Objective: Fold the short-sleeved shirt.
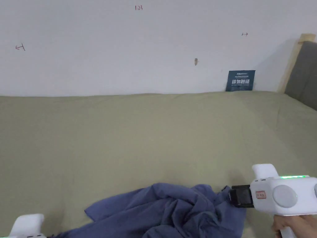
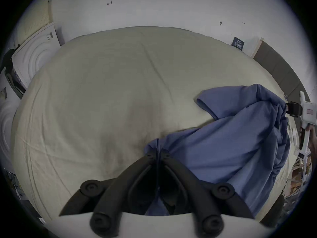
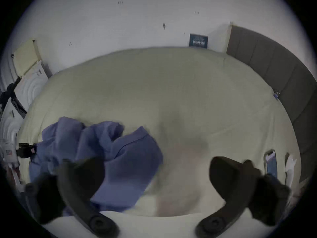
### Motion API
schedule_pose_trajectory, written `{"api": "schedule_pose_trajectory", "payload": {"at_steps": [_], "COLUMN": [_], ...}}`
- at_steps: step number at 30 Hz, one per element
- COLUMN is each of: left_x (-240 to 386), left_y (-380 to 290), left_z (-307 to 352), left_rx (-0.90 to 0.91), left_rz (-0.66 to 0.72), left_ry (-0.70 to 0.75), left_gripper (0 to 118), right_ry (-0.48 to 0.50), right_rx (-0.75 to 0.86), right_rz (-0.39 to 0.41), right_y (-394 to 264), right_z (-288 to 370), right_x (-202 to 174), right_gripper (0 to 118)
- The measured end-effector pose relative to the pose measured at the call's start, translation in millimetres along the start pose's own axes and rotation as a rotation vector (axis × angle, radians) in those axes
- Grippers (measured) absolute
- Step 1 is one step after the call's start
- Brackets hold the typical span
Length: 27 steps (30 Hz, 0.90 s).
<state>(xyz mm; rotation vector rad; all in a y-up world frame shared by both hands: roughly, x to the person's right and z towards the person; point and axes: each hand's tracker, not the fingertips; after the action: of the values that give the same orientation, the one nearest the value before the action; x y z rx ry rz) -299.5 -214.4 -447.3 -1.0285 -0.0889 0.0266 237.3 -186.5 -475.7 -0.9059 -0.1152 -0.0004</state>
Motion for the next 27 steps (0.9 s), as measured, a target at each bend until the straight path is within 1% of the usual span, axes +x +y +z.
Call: {"api": "schedule_pose_trajectory", "payload": {"at_steps": [1,2,4,5,6,7,8,9,10,11,12,13,14,16,17,20,21,23,25,27], "left_x": [0,-2,0,1,0,0,0,0,-1,-1,-1,-1,-3,-9,-14,-31,-38,-48,-51,-55], "left_y": [0,-1,-2,-2,-3,-3,-3,-2,-1,0,1,2,5,11,15,26,28,32,34,38], "left_z": [-1,-2,-3,-4,-3,-4,-3,-2,1,6,13,24,39,70,88,150,172,210,247,282], "left_rx": [0.000,0.000,0.002,0.004,0.005,0.005,0.006,0.004,0.002,0.000,0.011,0.056,0.087,0.133,0.152,0.246,0.271,0.317,0.383,0.431], "left_rz": [-0.001,-0.003,-0.010,-0.011,-0.011,-0.009,-0.008,-0.007,-0.004,0.003,0.018,0.025,0.006,0.043,0.044,0.034,0.040,0.061,0.044,0.068], "left_ry": [-0.002,-0.002,0.000,0.000,0.001,0.001,0.000,-0.001,-0.002,-0.001,0.009,0.035,0.044,0.058,0.058,0.138,0.139,0.143,0.191,0.172], "left_gripper": [3,3,3,3,3,3,3,3,3,3,3,3,3,3,3,3,3,3,3,3], "right_ry": [-0.016,-0.008,-0.014,-0.035,-0.014,-0.010,-0.017,0.021,0.077,0.042,-0.025,-0.002,-0.005,-0.003,0.010,0.013,0.019,0.036,0.036,0.053], "right_rx": [-0.031,-0.047,-0.096,-0.107,-0.122,-0.104,-0.107,-0.112,-0.099,-0.082,-0.033,-0.012,0.011,0.074,0.092,0.181,0.210,0.268,0.326,0.381], "right_rz": [0.018,0.030,0.055,0.073,0.091,0.077,0.085,0.093,0.094,0.132,0.192,0.209,0.192,0.143,0.114,0.058,0.041,0.014,-0.004,-0.026], "right_y": [1,-1,-8,-12,-15,-11,-9,-6,-5,-1,-1,1,4,11,15,30,33,36,38,40], "right_z": [-9,-17,-28,-33,-36,-34,-29,-22,-14,-6,6,16,32,64,83,140,160,199,234,267], "right_x": [-2,-3,-6,-9,-10,-11,-14,-16,-21,-26,-30,-28,-26,-18,-10,17,25,37,46,54], "right_gripper": [105,103,92,90,90,88,84,72,43,2,2,2,2,2,2,2,2,2,2,2]}}
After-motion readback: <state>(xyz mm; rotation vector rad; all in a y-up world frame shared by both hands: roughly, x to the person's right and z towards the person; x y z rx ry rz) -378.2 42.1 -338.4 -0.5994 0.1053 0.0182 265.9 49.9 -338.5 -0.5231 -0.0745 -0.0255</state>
